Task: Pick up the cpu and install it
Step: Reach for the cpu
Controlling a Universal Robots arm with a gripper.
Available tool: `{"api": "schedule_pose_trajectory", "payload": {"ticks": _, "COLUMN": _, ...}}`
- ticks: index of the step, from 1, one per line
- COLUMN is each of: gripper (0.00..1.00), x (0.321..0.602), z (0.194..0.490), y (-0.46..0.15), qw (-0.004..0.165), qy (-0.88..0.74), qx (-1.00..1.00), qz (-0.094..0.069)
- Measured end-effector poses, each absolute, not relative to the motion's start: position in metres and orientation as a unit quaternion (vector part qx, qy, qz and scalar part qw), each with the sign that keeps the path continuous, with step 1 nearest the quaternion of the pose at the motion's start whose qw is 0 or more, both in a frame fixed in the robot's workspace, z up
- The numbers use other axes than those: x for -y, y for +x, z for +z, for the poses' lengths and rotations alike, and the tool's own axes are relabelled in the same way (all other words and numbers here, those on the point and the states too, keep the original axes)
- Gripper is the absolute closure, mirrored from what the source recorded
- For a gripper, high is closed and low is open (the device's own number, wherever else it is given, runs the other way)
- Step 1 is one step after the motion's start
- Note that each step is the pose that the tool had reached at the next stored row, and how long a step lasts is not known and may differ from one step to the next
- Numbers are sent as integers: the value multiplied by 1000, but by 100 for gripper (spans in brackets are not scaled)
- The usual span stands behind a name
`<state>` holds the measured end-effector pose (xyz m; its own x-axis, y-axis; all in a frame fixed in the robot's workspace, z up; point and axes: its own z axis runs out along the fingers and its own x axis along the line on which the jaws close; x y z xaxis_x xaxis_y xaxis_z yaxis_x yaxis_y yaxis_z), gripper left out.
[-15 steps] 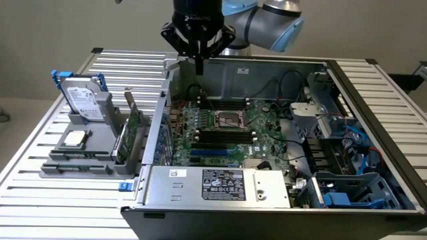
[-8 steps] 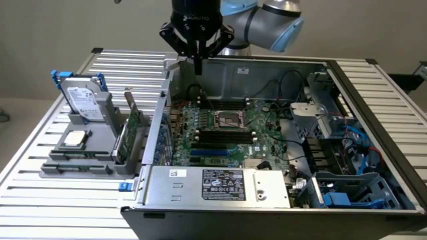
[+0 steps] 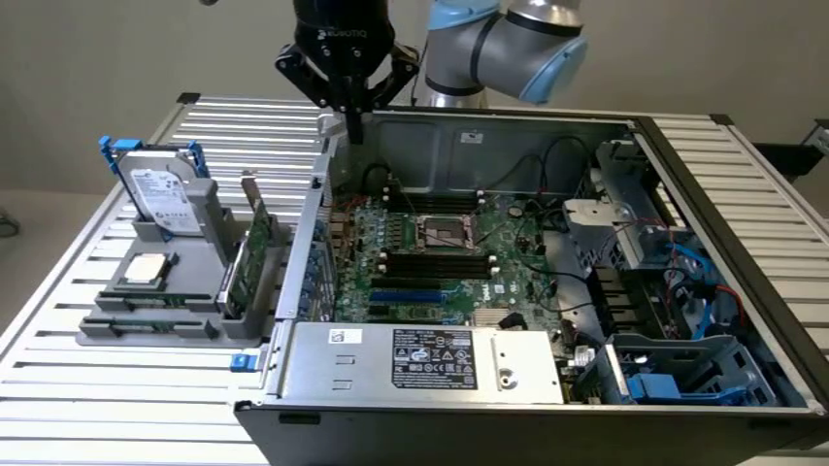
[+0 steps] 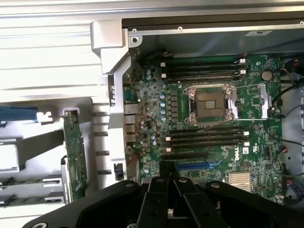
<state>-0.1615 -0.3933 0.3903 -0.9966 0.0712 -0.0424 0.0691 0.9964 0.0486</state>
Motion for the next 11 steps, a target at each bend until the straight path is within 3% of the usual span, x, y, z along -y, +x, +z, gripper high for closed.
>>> {"api": "schedule_pose_trajectory", "payload": {"ticks": 11, "gripper": 89, "x": 385, "z": 383, "y": -212, "qw": 22, "qy": 35, "qx": -999, "qz": 24}}
